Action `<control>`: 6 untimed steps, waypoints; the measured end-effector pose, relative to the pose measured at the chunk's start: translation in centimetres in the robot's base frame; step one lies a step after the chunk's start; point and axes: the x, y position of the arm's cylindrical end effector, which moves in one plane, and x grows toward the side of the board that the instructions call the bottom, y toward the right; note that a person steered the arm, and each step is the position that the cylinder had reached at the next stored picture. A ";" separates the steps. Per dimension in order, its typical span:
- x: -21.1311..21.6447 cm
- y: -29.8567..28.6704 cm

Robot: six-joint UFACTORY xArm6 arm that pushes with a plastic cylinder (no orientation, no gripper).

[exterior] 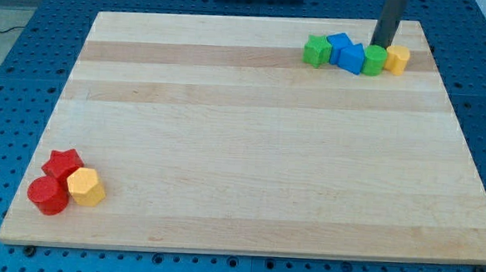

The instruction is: Move the blue cube into the green star

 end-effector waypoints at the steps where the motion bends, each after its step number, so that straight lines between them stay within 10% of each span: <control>1: -1.7 3.3; 6: -2.4 -9.7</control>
